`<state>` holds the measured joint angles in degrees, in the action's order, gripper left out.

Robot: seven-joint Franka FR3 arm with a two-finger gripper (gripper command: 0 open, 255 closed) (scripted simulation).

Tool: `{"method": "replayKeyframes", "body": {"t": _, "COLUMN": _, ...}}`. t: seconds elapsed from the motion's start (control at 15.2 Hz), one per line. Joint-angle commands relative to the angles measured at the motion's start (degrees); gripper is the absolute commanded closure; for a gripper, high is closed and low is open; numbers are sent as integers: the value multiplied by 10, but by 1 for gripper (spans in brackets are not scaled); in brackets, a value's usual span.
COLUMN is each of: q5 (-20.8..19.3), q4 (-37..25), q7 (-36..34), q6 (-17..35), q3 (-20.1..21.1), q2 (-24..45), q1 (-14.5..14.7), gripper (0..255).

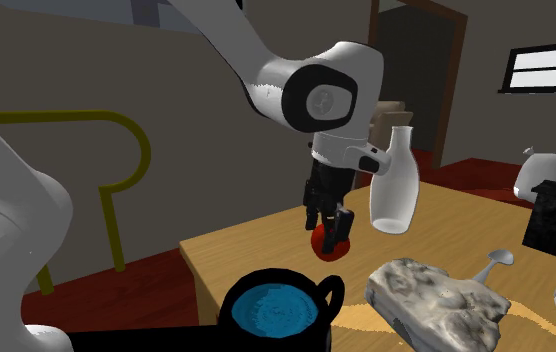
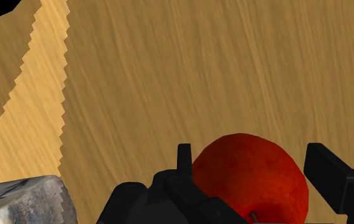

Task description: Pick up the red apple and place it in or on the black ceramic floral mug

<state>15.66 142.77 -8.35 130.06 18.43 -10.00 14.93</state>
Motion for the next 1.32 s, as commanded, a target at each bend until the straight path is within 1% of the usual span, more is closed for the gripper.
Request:
{"method": "replayKeyframes", "body": {"t": 0.0, "q5": -1, "q4": 1, "q7": -1, "q6": 0, "q3": 0, "q2": 1, "q1": 0, "gripper": 255}}
{"method": "replayKeyframes", "body": {"t": 0.59, "q5": -2, "q4": -33, "q7": -7, "q6": -77, "q3": -7, "q2": -43, "q1": -2, "gripper": 255}}
{"method": "replayKeyframes", "body": {"t": 1.25, "q5": -6, "q4": -81, "q7": -15, "q6": -159, "q3": -16, "q2": -78, "q1": -3, "gripper": 255}}
